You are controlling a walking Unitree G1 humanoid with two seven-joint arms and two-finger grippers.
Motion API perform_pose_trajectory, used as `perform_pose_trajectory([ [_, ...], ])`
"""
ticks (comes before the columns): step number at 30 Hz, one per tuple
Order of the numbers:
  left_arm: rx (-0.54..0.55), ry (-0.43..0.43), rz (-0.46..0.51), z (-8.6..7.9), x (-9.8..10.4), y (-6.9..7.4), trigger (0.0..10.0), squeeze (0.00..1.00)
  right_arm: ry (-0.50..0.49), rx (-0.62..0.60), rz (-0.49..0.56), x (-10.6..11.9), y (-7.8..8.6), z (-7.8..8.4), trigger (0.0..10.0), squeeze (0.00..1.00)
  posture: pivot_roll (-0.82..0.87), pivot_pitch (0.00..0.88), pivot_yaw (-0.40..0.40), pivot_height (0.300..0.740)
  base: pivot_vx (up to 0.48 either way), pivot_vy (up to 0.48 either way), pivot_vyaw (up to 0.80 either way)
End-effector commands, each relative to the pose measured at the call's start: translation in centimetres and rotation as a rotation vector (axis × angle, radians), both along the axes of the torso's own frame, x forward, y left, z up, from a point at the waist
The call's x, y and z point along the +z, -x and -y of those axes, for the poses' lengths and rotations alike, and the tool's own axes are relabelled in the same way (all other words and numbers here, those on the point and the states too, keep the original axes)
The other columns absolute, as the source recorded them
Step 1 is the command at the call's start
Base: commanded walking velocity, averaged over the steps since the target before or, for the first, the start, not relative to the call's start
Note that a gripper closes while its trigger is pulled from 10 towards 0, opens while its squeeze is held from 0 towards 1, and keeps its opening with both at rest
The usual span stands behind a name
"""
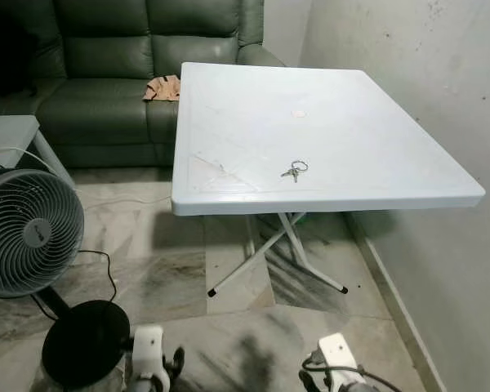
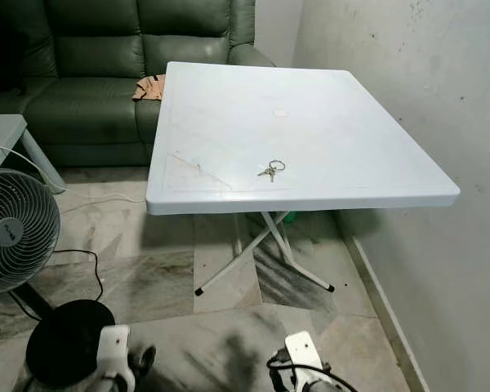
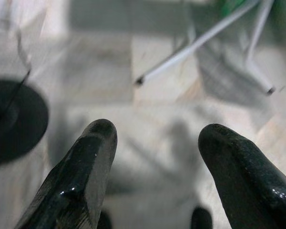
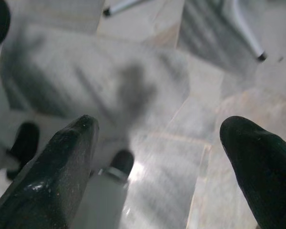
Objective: Hang keys on a hook
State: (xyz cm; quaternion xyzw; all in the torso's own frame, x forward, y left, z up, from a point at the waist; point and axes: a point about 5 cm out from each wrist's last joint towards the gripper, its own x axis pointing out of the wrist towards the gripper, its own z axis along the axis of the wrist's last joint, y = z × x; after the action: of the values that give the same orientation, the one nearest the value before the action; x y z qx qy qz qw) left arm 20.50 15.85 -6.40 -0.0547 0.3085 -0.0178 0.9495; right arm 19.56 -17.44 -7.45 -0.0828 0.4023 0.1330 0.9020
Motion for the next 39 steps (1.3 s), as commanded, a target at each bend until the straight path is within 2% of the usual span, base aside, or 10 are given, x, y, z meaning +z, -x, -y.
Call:
perform_pose_trajectory([
  [1,-0.028,0.005,0.074,0.5,0.9,-1.1,10.0,0.0,-0.011,-0.018,0.048,0.7,-0.9,0.5,10.0,0.0,-0.08,0.0,-0.063,0.74,0.0,0.0,0.0],
  [3,-0.029,0.007,0.145,0.7,1.9,-2.3,10.0,0.0,-0.044,-0.021,0.097,1.3,-1.8,0.5,10.0,0.0,-0.08,0.0,-0.063,0.74,0.0,0.0,0.0],
  [4,-0.021,0.014,0.195,0.8,2.7,-3.1,10.0,0.0,-0.065,-0.023,0.129,1.8,-2.5,0.4,10.0,0.51,-0.08,0.0,-0.063,0.74,0.0,0.0,0.0],
  [5,-0.012,0.017,0.254,0.8,3.6,-4.1,10.0,0.0,-0.084,-0.029,0.166,2.4,-3.2,0.4,10.0,0.85,-0.08,0.0,-0.063,0.74,0.0,0.0,0.0],
  [6,-0.012,0.017,0.254,0.8,3.6,-4.1,10.0,0.0,-0.084,-0.029,0.166,2.4,-3.2,0.4,10.0,0.85,-0.08,0.0,-0.063,0.74,0.0,0.0,0.0],
  [7,-0.005,0.012,0.307,0.8,4.5,-4.8,10.0,0.0,-0.118,-0.033,0.203,2.9,-3.9,0.3,10.0,1.0,-0.08,0.0,-0.065,0.74,0.0,0.0,0.0],
  [12,-0.004,0.01,0.342,0.9,5.0,-5.2,10.0,0.0,-0.146,-0.03,0.23,3.3,-4.3,0.2,10.0,1.0,-0.08,0.0,-0.065,0.74,0.0,0.0,0.0],
  [15,-0.005,-0.013,0.546,0.8,8.7,-7.1,10.0,0.0,-0.223,0.007,0.451,6.7,-7.3,-0.4,10.0,1.0,-0.08,0.0,-0.065,0.74,0.0,0.0,0.0],
  [21,0.076,-0.03,0.736,-1.5,13.2,-7.4,10.0,0.0,-0.3,0.07,0.695,11.0,-9.7,-1.8,10.0,1.0,-0.08,0.0,-0.065,0.74,0.0,0.0,0.0],
  [39,0.109,0.013,0.806,-3.7,20.4,-6.0,10.0,0.0,-0.375,0.193,0.944,19.0,-10.6,-4.3,10.0,1.0,-0.09,0.0,-0.053,0.74,0.0,0.0,0.0],
])
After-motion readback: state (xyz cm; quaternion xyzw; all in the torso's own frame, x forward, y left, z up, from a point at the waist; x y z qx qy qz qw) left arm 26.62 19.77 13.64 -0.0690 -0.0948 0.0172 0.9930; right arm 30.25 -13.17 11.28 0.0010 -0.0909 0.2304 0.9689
